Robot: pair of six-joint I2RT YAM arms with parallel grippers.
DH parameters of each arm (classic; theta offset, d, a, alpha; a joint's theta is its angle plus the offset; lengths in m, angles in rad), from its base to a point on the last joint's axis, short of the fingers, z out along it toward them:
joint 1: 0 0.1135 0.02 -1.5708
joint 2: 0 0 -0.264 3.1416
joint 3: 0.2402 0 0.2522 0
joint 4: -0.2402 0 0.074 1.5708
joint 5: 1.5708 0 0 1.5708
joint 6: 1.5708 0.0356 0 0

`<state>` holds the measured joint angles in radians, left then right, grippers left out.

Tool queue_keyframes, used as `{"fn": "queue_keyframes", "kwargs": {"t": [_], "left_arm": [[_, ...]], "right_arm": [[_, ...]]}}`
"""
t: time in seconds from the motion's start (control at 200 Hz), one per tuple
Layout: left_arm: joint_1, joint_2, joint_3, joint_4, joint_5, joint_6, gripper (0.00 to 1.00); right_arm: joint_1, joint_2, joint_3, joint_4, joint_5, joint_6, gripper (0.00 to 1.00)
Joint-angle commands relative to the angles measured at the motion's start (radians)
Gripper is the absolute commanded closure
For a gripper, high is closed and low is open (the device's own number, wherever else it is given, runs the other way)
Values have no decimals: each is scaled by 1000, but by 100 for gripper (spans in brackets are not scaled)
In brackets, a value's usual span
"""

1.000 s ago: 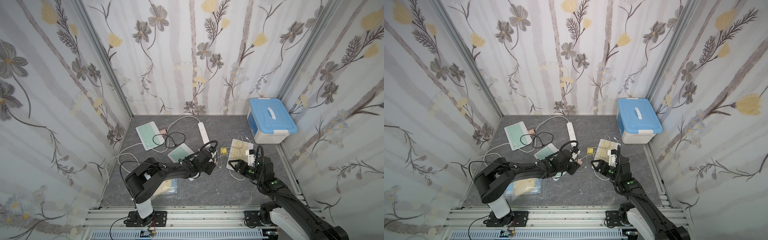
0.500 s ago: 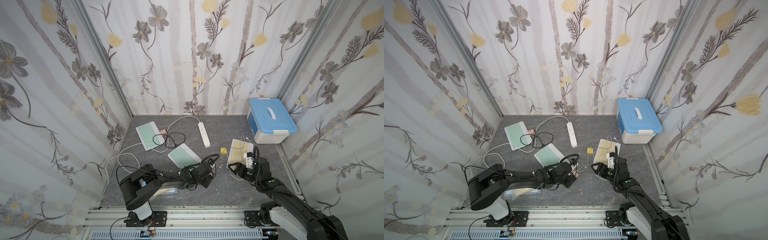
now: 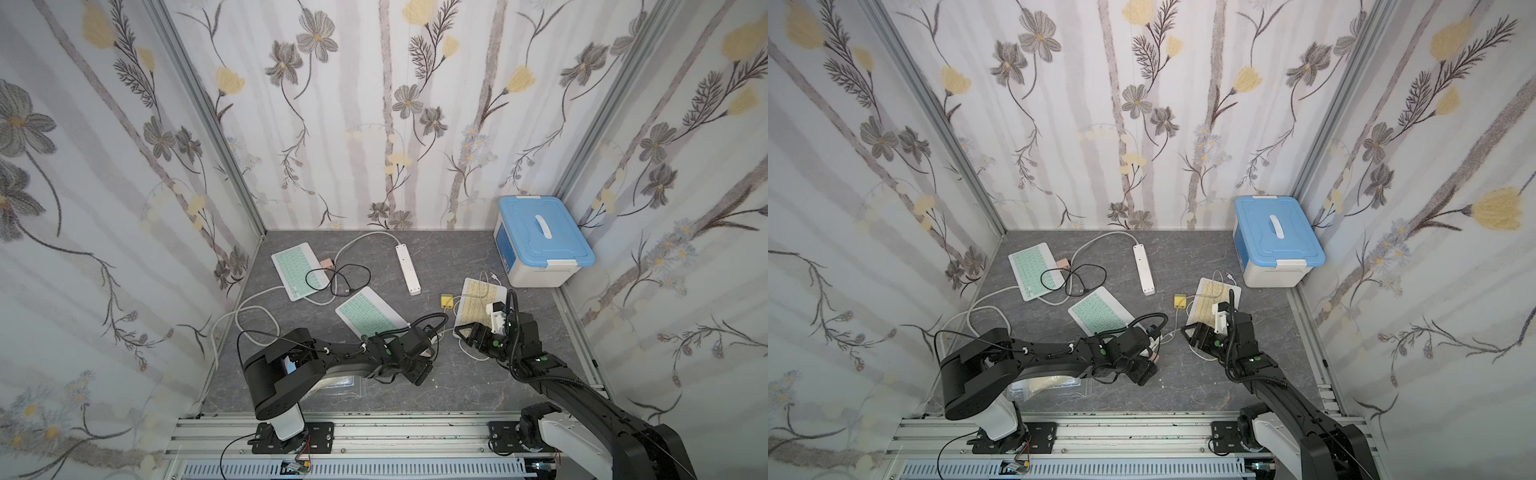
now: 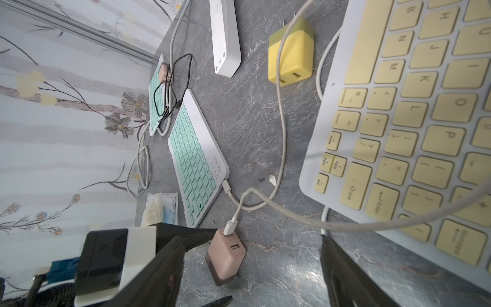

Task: Unplug the wireless keyboard
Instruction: Place the plug at the center of the board, then pick up the plug from the center of the board.

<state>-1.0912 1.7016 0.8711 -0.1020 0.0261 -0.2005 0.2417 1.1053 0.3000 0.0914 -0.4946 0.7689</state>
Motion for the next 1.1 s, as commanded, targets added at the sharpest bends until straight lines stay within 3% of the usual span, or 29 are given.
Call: {"fn": "queue_keyframes", "kwargs": {"t": [0.0,0.195,0.395,0.654,0.879,1.094], "left_arm": [[1,28,62,-171,-16,29,24],[-1,90,176,-320,-25,7,28],[-1,120,203,-311,-29,-23,36],[-1,158,238,-303,-23,-22,38],[-1,148,240,-296,-59,-22,60],[-1,51,205,-237,-110,13,97]], "right_arm": [[0,-15,7,-1,-29,-8,19],[1,-49,-22,-14,-19,-4,18],[1,-30,-53,40,-36,21,17],[1,5,-53,60,-42,22,17],[1,20,-55,71,-37,21,17],[1,19,-62,109,-92,34,18]]}}
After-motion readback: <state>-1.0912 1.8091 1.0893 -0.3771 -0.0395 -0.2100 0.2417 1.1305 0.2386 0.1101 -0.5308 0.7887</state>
